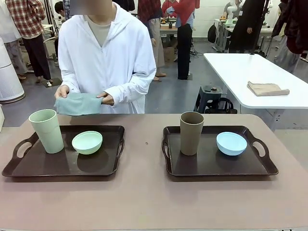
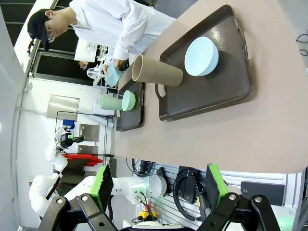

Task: Set up a tray with a mat and arrange the tableware.
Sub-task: Pick up the Picnic Bowl and Reusable plastic cup from the Handle tray in front of the human's position and hold them in the air.

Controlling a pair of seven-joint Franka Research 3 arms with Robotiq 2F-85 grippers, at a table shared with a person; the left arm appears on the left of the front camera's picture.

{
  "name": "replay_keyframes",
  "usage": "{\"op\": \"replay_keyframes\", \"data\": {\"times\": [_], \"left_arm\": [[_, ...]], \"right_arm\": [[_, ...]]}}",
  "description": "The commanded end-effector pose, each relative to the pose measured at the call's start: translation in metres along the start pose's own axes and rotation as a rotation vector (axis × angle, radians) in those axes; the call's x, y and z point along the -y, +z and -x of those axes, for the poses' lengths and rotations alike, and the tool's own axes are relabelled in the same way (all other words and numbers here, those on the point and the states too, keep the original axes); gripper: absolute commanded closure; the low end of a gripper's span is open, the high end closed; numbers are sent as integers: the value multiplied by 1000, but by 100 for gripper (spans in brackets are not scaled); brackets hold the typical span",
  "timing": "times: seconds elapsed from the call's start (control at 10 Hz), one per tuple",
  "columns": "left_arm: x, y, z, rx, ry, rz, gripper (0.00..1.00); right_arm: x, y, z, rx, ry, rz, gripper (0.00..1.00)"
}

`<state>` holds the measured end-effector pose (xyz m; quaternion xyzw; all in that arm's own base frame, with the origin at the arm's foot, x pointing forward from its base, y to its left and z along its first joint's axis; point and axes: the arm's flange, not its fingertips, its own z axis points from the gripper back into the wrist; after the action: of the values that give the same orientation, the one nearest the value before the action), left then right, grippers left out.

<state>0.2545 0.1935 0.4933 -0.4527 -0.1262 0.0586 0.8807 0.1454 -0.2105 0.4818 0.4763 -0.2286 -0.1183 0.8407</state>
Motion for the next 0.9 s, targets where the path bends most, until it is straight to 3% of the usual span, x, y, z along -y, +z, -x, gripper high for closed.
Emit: {"op": "replay_keyframes", "data": {"times": [0.0, 0.8], "left_arm": [[0, 1, -1, 8, -15, 21, 0], [0, 1, -1, 8, -15, 21, 0]], "right_arm": [[-1, 2, -3, 5, 16, -23, 0], [-1, 2, -3, 5, 16, -23, 0]]}}
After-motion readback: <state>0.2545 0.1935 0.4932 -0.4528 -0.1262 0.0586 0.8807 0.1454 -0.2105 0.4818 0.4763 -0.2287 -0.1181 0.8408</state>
